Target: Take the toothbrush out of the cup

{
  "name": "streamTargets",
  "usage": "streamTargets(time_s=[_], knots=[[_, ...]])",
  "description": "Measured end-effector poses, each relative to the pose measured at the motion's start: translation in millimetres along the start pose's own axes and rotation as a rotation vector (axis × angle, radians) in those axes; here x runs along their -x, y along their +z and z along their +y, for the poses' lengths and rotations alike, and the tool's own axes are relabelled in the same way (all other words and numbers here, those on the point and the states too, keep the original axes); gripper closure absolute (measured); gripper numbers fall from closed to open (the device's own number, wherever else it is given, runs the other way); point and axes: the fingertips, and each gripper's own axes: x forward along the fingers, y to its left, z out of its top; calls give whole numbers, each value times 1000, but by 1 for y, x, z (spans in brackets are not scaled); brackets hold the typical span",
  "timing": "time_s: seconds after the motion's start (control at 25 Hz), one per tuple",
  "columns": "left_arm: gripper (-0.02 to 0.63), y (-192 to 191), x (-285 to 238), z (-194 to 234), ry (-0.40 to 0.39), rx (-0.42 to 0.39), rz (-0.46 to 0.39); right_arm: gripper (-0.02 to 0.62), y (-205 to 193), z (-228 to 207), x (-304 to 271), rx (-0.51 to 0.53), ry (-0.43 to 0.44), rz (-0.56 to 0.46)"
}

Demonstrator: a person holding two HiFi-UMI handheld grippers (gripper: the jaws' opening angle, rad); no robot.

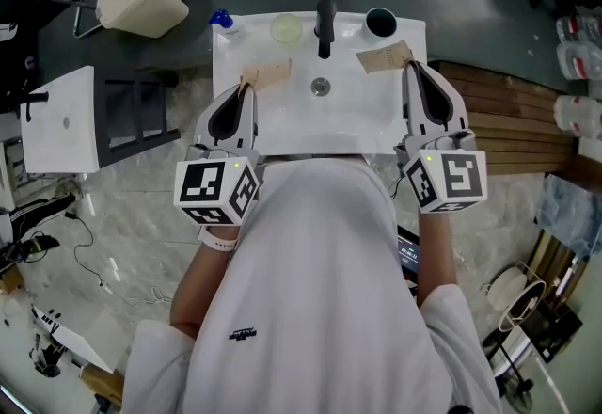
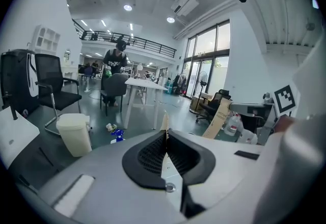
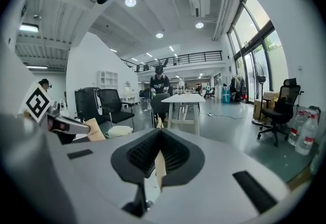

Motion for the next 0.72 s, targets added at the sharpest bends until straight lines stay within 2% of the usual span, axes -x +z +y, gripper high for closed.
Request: streamTargets(time_s=[0.36, 0.72], knots=[[600, -11, 6, 3, -1, 6, 24, 589, -9, 26, -4, 19, 75, 5], [600, -11, 1, -3, -11, 25, 26, 589, -12, 25, -2, 27, 75, 28]])
